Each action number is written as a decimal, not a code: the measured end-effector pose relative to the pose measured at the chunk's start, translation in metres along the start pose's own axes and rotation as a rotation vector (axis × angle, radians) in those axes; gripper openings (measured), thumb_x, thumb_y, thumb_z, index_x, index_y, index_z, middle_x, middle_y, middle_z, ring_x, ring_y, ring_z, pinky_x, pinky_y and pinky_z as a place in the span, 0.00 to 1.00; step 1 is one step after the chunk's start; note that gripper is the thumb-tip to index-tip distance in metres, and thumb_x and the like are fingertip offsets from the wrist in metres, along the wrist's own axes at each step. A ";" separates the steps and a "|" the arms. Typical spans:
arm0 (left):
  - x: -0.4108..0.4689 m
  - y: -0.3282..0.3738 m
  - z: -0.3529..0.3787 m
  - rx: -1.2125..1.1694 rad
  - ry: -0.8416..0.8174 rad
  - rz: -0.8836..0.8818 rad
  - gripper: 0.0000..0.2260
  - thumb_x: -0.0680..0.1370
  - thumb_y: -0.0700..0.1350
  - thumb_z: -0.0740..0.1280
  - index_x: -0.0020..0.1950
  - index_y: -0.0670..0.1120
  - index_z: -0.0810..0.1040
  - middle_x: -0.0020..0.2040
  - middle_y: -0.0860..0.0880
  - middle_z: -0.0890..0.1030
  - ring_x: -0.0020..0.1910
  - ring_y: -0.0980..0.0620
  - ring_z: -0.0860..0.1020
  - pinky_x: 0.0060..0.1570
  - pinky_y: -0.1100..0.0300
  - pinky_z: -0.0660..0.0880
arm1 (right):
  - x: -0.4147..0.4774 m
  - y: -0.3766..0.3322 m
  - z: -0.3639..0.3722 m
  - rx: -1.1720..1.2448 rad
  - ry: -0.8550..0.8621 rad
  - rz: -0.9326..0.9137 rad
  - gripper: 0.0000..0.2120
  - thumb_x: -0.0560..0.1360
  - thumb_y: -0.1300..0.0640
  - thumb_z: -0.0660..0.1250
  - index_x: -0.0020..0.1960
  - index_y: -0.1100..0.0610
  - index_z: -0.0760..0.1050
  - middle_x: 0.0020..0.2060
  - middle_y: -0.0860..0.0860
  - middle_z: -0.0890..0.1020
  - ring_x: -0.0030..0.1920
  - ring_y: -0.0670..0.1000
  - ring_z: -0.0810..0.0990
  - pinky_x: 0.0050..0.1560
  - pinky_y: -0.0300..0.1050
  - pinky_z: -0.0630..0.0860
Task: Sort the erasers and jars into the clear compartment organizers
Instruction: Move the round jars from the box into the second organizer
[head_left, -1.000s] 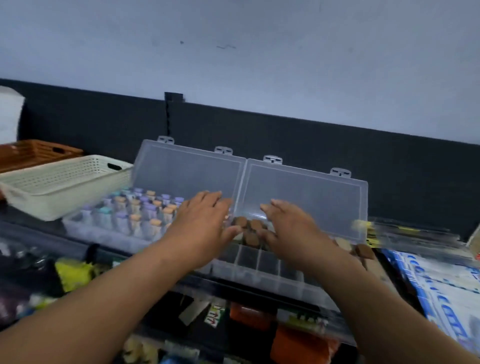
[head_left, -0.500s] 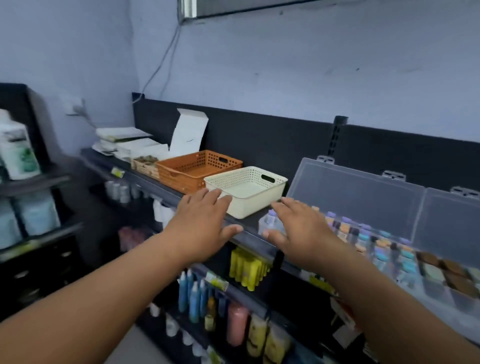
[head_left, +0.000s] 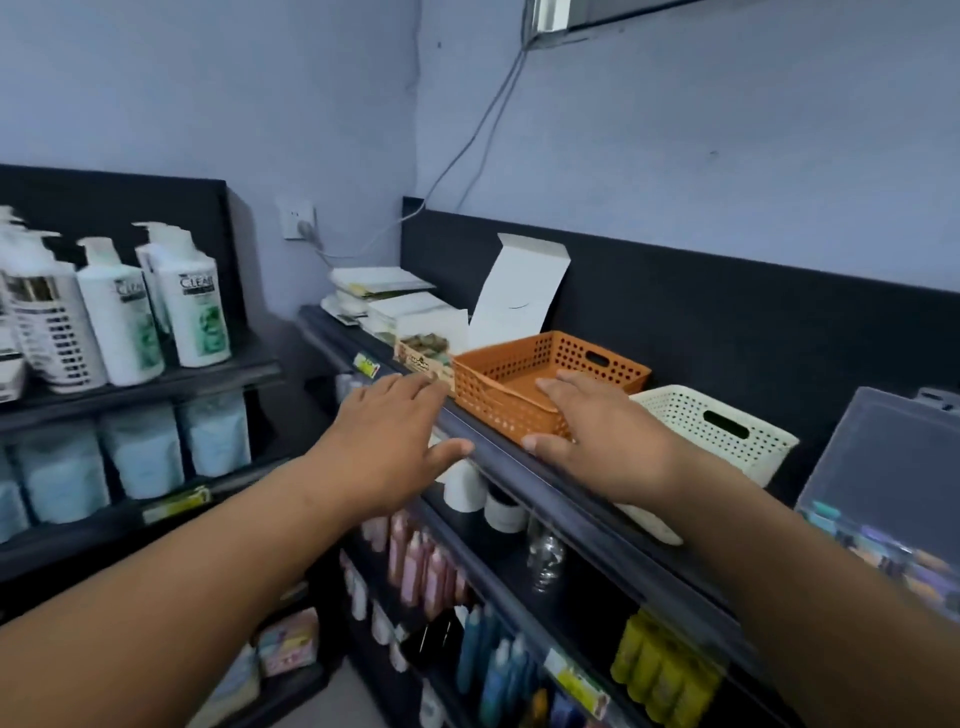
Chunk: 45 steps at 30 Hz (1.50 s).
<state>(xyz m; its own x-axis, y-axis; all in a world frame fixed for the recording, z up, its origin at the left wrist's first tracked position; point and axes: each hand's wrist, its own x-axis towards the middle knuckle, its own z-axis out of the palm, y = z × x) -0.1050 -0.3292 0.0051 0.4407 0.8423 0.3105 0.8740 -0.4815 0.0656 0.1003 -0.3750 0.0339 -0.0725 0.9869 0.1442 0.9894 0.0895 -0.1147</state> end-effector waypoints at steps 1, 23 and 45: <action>0.013 -0.008 0.002 0.002 0.004 -0.014 0.33 0.77 0.65 0.54 0.77 0.51 0.54 0.77 0.49 0.58 0.75 0.49 0.55 0.73 0.50 0.55 | 0.019 0.001 0.001 -0.006 -0.004 -0.012 0.34 0.78 0.39 0.59 0.78 0.50 0.52 0.78 0.50 0.53 0.77 0.53 0.52 0.76 0.52 0.53; 0.330 -0.165 0.105 -0.177 -0.248 0.123 0.13 0.77 0.56 0.64 0.58 0.54 0.71 0.62 0.51 0.75 0.57 0.50 0.74 0.49 0.57 0.69 | 0.346 0.032 0.048 0.050 -0.113 0.160 0.31 0.76 0.44 0.66 0.75 0.47 0.60 0.74 0.47 0.64 0.72 0.50 0.65 0.67 0.45 0.64; 0.431 -0.180 0.174 -0.385 -0.699 0.536 0.15 0.76 0.57 0.65 0.63 0.61 0.74 0.60 0.56 0.78 0.58 0.54 0.75 0.59 0.56 0.73 | 0.433 0.022 0.083 -0.148 -0.614 0.441 0.36 0.69 0.45 0.74 0.73 0.48 0.64 0.67 0.48 0.72 0.65 0.53 0.72 0.60 0.48 0.73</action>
<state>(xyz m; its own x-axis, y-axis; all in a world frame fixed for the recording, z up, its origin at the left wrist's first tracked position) -0.0367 0.1631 -0.0375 0.8932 0.3814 -0.2382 0.4489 -0.7861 0.4248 0.0806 0.0654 0.0123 0.3179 0.8284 -0.4612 0.9465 -0.3056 0.1036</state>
